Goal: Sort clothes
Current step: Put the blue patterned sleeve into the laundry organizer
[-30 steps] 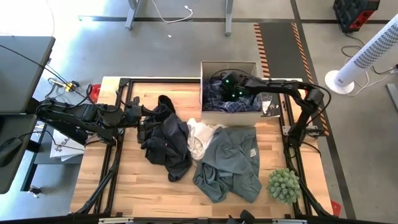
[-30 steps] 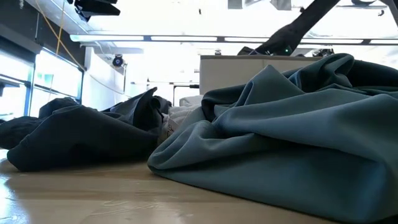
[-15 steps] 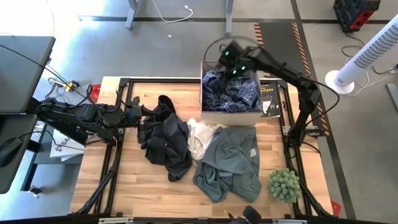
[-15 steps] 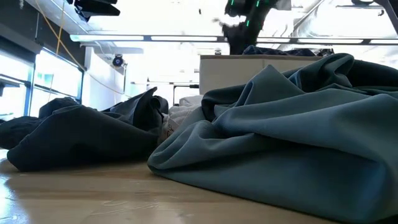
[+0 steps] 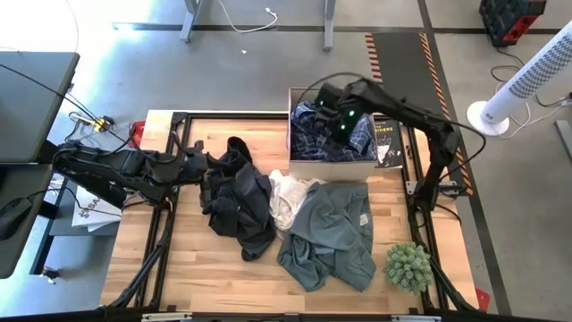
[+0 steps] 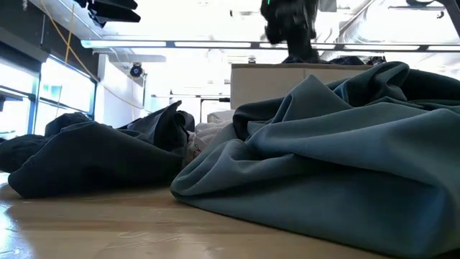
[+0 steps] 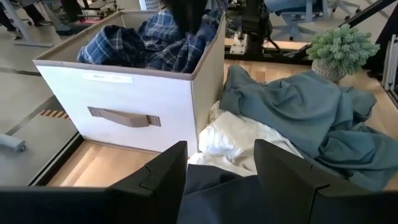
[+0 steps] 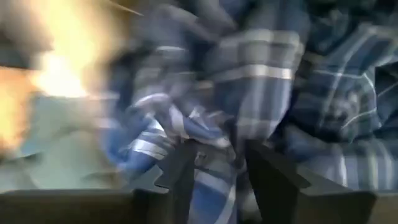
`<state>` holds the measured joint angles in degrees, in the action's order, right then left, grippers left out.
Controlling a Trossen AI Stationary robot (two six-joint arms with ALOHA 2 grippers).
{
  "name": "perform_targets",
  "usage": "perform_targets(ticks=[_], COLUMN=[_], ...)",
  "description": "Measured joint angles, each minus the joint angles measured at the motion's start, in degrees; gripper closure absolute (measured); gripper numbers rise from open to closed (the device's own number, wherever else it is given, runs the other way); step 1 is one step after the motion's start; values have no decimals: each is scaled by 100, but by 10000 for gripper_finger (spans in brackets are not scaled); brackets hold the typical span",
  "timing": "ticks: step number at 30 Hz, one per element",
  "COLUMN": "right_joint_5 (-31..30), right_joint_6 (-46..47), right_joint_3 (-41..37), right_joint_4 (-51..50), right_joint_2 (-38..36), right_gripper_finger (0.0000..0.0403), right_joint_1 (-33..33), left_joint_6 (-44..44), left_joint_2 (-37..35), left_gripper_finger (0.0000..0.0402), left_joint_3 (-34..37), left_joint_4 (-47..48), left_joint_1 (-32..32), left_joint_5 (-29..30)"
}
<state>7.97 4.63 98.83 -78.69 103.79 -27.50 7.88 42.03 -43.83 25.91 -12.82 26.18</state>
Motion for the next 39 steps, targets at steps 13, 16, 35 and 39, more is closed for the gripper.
perform_targets(ticks=[13,16,35,39], right_joint_5=[-1037,-690,-2370,-1978], right_joint_6=[1020,992,610,507], right_joint_3=[-3654,-3562,669,-153], right_joint_4=[6189,5777,2432,3757], right_joint_2=[-40,-65,-62,45], right_gripper_finger=[297,297,297,301], right_joint_1=[-685,-696,-197,-447], left_joint_6=[-153,-155,-103,-101], left_joint_2=[230,230,230,230], left_gripper_finger=[220,220,220,220], left_joint_3=[0,0,0,0], left_joint_4=[-5,-5,-4,-2], left_joint_1=[4,4,4,4], left_joint_5=[11,11,142,143])
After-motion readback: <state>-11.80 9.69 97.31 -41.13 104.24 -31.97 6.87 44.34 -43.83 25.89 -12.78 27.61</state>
